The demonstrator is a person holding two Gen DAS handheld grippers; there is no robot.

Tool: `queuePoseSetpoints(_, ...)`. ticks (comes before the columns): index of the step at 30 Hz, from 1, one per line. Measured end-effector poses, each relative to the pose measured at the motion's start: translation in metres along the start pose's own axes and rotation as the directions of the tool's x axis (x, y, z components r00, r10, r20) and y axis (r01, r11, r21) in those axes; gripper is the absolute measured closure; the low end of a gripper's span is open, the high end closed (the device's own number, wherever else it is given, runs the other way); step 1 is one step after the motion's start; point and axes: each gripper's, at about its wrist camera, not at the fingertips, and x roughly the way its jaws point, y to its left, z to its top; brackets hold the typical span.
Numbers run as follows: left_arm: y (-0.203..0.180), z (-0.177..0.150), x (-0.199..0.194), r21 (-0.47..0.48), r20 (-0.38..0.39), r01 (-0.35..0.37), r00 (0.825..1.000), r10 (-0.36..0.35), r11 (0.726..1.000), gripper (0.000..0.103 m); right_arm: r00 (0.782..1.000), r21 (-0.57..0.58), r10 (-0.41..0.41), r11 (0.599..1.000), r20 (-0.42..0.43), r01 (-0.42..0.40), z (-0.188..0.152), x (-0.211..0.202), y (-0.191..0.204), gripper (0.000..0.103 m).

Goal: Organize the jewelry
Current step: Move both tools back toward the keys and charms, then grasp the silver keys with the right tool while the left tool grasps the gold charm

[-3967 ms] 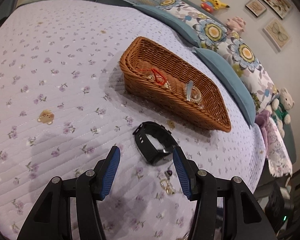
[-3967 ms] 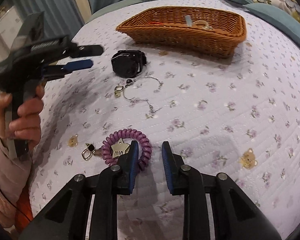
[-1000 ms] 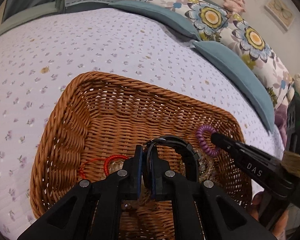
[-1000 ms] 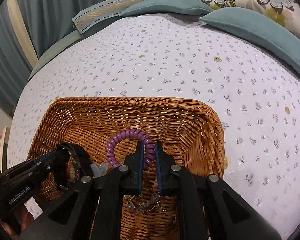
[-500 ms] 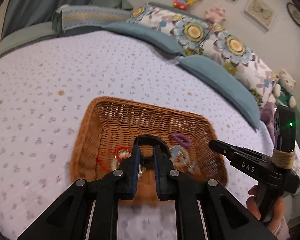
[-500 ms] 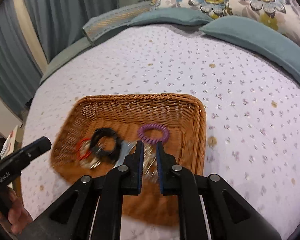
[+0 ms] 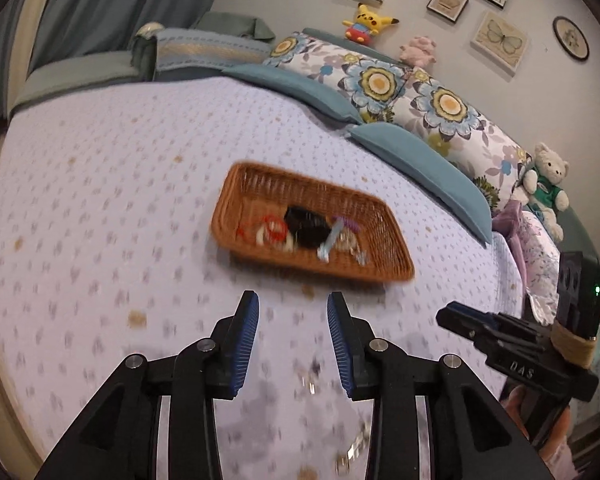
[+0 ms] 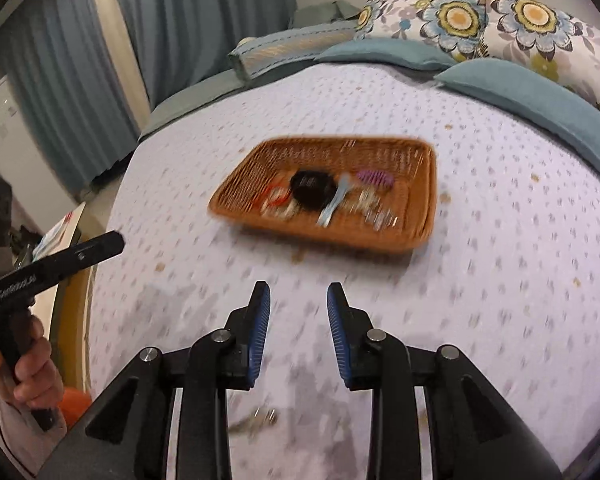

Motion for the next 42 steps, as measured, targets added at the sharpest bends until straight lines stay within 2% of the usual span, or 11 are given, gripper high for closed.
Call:
queuePoseSetpoints(7,0.0,-0.067,-0.004,-0.019,-0.088,0.029,0.996,-0.031,0.999,0.066,0.994,0.038,0.049,0.998,-0.102,-0.045,-0.064,0.006,0.021,0.071)
queuePoseSetpoints(14,-0.011,-0.121,0.013,-0.002,-0.183,0.073,0.98,-0.072,0.997,0.066,0.986,0.108,0.026,0.994,-0.167,-0.008,-0.101,0.027,0.024,0.071)
queuePoseSetpoints(17,-0.016,-0.135,0.022,0.038,-0.218,0.073,0.974,-0.063,0.997,0.067,0.981,0.147,0.03,0.989,-0.194,-0.001,-0.109,0.038,0.022,0.071)
queuePoseSetpoints(24,-0.009,-0.147,0.034,0.023,-0.244,0.11,0.964,-0.101,0.994,0.067,0.982,0.186,0.037,0.983,-0.186,-0.001,-0.106,0.045,0.027,0.071)
queuePoseSetpoints(33,-0.021,-0.151,0.04,0.08,-0.255,0.133,0.961,-0.109,0.988,0.067,0.984,0.165,-0.02,0.985,-0.177,0.049,-0.102,0.06,0.037,0.071)
queuePoseSetpoints(38,-0.027,-0.152,0.042,0.108,-0.266,0.137,0.958,-0.104,0.985,0.067,0.981,0.103,-0.088,0.989,-0.174,0.107,-0.099,0.069,0.043,0.073)
queuePoseSetpoints(42,-0.034,-0.153,0.045,0.139,-0.274,0.135,0.957,-0.092,0.981,0.067,0.98,0.07,-0.095,0.992,-0.175,0.108,-0.095,0.072,0.04,0.084)
